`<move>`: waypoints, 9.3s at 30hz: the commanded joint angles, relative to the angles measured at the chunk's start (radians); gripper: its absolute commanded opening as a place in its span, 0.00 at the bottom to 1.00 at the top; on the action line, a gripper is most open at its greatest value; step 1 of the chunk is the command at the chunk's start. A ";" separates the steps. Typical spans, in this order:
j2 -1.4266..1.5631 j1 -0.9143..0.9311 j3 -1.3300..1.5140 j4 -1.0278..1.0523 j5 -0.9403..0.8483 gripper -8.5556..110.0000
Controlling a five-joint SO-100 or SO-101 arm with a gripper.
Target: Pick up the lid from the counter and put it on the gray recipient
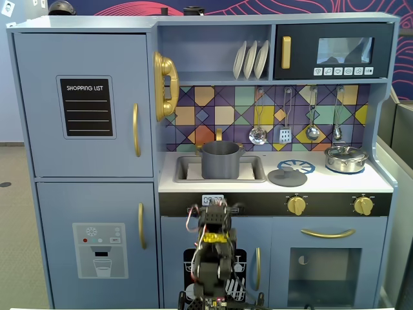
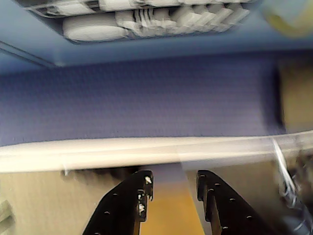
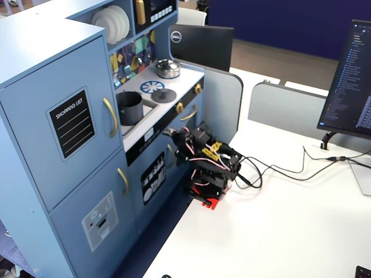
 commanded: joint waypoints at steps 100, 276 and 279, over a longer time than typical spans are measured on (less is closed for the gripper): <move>-1.063 0.419 -0.833 -1.687 0.126 0.07; 0.166 -0.126 0.278 0.146 0.382 0.09; 0.166 -0.126 0.278 0.146 0.382 0.09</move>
